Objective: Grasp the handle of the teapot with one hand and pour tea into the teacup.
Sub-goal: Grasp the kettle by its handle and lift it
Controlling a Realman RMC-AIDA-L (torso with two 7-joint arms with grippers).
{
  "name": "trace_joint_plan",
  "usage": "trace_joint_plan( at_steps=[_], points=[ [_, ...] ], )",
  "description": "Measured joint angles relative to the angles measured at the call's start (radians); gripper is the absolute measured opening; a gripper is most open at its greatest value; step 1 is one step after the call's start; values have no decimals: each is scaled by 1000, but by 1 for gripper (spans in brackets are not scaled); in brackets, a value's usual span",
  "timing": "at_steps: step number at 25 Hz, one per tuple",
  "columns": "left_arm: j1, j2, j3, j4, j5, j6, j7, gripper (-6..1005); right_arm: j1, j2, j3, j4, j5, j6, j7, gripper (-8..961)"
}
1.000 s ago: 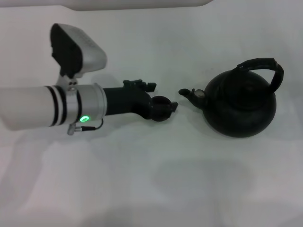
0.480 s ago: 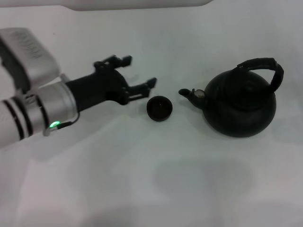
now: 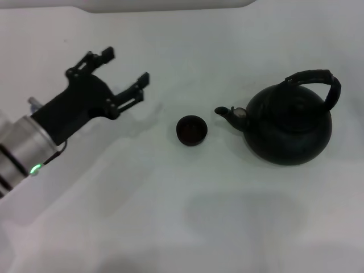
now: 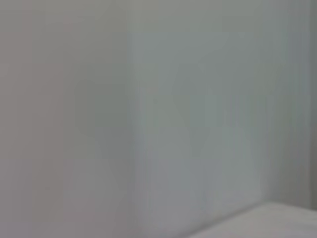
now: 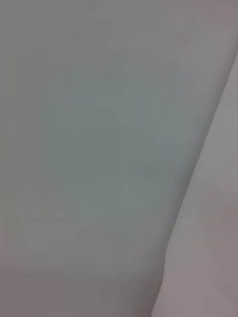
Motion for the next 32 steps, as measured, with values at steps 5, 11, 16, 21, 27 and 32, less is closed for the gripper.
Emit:
trace_joint_plan(
  at_steps=[5,11,16,21,27,32],
  points=[
    [-9,-1,0,114,-127,-81,105,878,-8,-20,2,140,-256,5,277,787],
    [-9,-3,1,169,-181,-104,159,876,-21,-6,52,263,-499,97,480,787],
    [-16,-3,1,214,-221,-113,180,877,-17,-1,130,283,-623,281,578,786],
    [-36,-2,0,241,-232,-113,186,877,-14,15,155,301,-723,407,634,786],
    [-50,-1,0,258,-244,-113,187,877,-27,51,167,323,-757,473,651,785],
    [-54,-2,0,259,-245,-108,187,877,-35,76,175,351,-749,493,650,785]
  ],
)
